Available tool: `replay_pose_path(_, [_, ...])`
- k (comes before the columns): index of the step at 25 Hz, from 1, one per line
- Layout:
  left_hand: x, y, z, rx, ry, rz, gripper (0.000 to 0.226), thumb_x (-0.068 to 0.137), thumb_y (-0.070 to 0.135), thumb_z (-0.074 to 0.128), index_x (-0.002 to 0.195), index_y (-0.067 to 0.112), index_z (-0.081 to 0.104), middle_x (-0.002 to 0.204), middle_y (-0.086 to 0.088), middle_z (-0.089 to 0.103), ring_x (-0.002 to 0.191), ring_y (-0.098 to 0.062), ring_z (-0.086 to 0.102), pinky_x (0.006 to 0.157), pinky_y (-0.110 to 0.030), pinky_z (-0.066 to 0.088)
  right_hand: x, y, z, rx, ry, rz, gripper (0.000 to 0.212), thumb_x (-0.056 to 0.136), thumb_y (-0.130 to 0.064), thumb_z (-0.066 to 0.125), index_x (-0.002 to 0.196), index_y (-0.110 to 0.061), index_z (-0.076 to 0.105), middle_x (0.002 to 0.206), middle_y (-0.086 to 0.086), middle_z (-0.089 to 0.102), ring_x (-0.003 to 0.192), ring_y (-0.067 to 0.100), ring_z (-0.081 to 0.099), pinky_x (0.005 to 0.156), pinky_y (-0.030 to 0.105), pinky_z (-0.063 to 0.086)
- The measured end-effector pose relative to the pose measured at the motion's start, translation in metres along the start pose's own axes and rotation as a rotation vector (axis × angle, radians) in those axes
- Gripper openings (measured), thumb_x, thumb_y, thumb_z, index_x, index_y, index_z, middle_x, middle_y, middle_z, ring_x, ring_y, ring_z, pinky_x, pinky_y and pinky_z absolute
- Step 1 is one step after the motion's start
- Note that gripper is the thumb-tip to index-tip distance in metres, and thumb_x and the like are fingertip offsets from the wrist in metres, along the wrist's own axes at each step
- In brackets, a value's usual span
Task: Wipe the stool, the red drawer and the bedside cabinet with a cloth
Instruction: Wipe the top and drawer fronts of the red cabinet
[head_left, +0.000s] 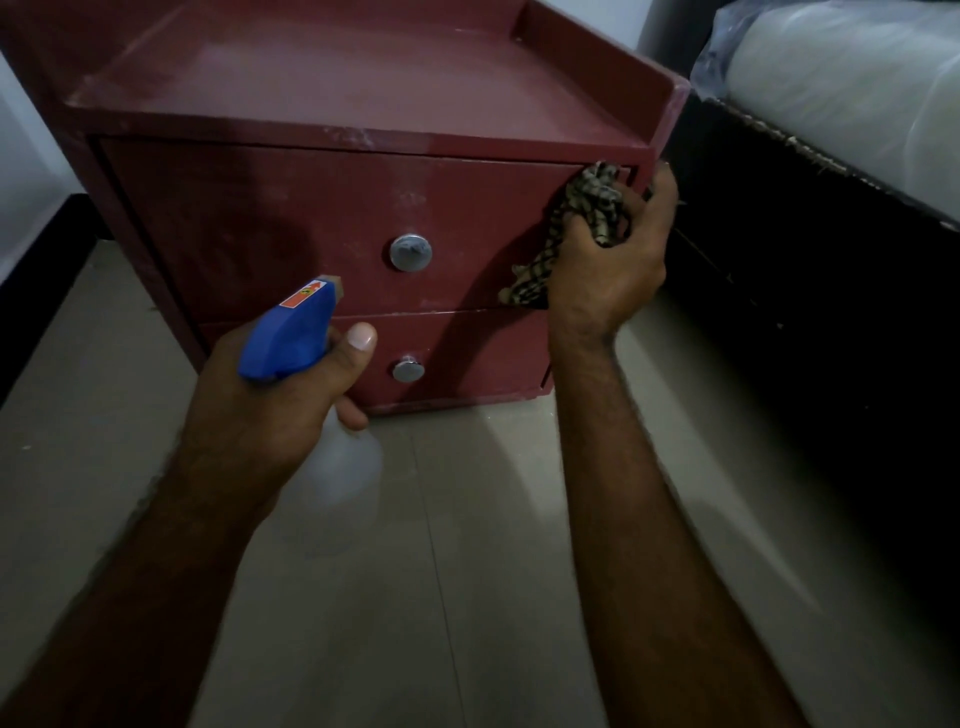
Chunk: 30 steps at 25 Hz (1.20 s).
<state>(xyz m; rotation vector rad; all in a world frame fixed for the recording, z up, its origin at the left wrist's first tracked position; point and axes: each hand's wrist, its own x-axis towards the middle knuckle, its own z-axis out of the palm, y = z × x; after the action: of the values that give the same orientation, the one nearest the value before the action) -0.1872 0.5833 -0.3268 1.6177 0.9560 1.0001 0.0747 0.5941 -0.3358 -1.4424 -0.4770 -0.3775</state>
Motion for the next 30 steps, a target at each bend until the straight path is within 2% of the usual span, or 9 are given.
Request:
replay_pose_path(2, [0.001, 0.001, -0.003, 0.009, 0.012, -0.002, 0.018, 0.085, 0.049, 0.069, 0.073, 0.060, 0.063, 0.074, -0.006, 0.070, 0.060, -0.026, 0.071, 0.082, -0.049, 0.059, -0.015, -0.010, 0.009, 0.027, -0.037, -0.029, 0.077, 0.077, -0.011, 0.078, 0.149, -0.018, 0.054, 0.112, -0.011, 0.074, 0.097, 0.001, 0.068, 0.086, 0.010, 0.050])
replay_pose_path(8, [0.002, -0.003, -0.015, 0.005, 0.026, -0.001, 0.011, 0.081, 0.053, 0.069, 0.078, 0.062, 0.063, 0.072, -0.006, 0.070, 0.060, -0.025, 0.071, 0.084, -0.053, 0.059, -0.058, -0.025, 0.025, 0.122, -0.255, -0.117, 0.077, 0.079, 0.001, 0.075, 0.150, -0.014, 0.051, 0.114, -0.008, 0.073, 0.103, 0.005, 0.069, 0.092, 0.031, 0.059])
replay_pose_path(14, [0.007, -0.008, -0.029, 0.013, 0.050, 0.031, 0.025, 0.085, 0.051, 0.067, 0.108, 0.054, 0.058, 0.079, 0.004, 0.070, 0.060, -0.019, 0.071, 0.078, -0.041, 0.059, -0.055, -0.028, 0.021, 0.174, -0.126, -0.099, 0.076, 0.079, 0.002, 0.073, 0.151, -0.008, 0.049, 0.123, -0.002, 0.072, 0.112, 0.009, 0.068, 0.099, 0.033, 0.057])
replay_pose_path(16, [0.007, -0.010, -0.034, 0.021, 0.060, 0.037, 0.025, 0.085, 0.051, 0.067, 0.108, 0.053, 0.058, 0.078, 0.003, 0.069, 0.060, -0.020, 0.071, 0.077, -0.040, 0.058, -0.056, -0.035, 0.031, 0.156, -0.124, -0.120, 0.074, 0.077, -0.001, 0.073, 0.148, -0.011, 0.054, 0.120, -0.007, 0.074, 0.108, 0.014, 0.069, 0.094, 0.030, 0.057])
replay_pose_path(19, [0.006, -0.014, -0.039, 0.024, 0.066, 0.028, 0.015, 0.084, 0.052, 0.067, 0.095, 0.045, 0.060, 0.075, -0.006, 0.069, 0.060, -0.023, 0.071, 0.077, -0.045, 0.060, -0.068, -0.052, 0.050, 0.112, -0.141, -0.205, 0.066, 0.074, -0.002, 0.074, 0.138, -0.014, 0.065, 0.112, -0.012, 0.076, 0.098, 0.015, 0.068, 0.079, 0.009, 0.049])
replay_pose_path(20, [0.006, -0.015, -0.040, 0.025, 0.069, 0.026, 0.014, 0.084, 0.051, 0.067, 0.093, 0.043, 0.061, 0.075, -0.009, 0.069, 0.059, -0.023, 0.071, 0.077, -0.044, 0.060, -0.075, -0.058, 0.055, 0.108, -0.164, -0.240, 0.066, 0.073, -0.002, 0.075, 0.137, -0.015, 0.066, 0.111, -0.012, 0.077, 0.096, 0.014, 0.066, 0.076, 0.007, 0.046])
replay_pose_path(23, [0.007, -0.014, -0.042, 0.036, 0.084, 0.016, 0.020, 0.086, 0.048, 0.067, 0.098, 0.033, 0.065, 0.074, -0.009, 0.069, 0.059, -0.021, 0.071, 0.072, -0.037, 0.058, -0.088, -0.063, 0.062, 0.108, -0.219, -0.314, 0.065, 0.072, -0.001, 0.075, 0.136, -0.015, 0.067, 0.111, -0.012, 0.077, 0.091, 0.015, 0.063, 0.075, 0.007, 0.044])
replay_pose_path(25, [0.008, -0.014, -0.046, 0.039, 0.096, 0.016, 0.017, 0.087, 0.047, 0.067, 0.095, 0.033, 0.065, 0.071, -0.010, 0.069, 0.057, -0.020, 0.071, 0.069, -0.032, 0.054, -0.084, -0.056, 0.058, 0.111, -0.165, -0.282, 0.065, 0.073, -0.001, 0.074, 0.136, -0.013, 0.067, 0.110, -0.012, 0.077, 0.092, 0.013, 0.061, 0.077, 0.001, 0.039])
replay_pose_path(30, [0.012, -0.014, -0.060, 0.054, 0.112, 0.001, 0.016, 0.081, 0.055, 0.066, 0.083, 0.041, 0.057, 0.069, -0.009, 0.070, 0.061, -0.023, 0.072, 0.080, -0.042, 0.058, -0.087, -0.055, 0.063, 0.098, -0.047, -0.218, 0.063, 0.072, -0.004, 0.073, 0.134, -0.014, 0.069, 0.110, -0.014, 0.078, 0.090, 0.009, 0.058, 0.079, 0.005, 0.040])
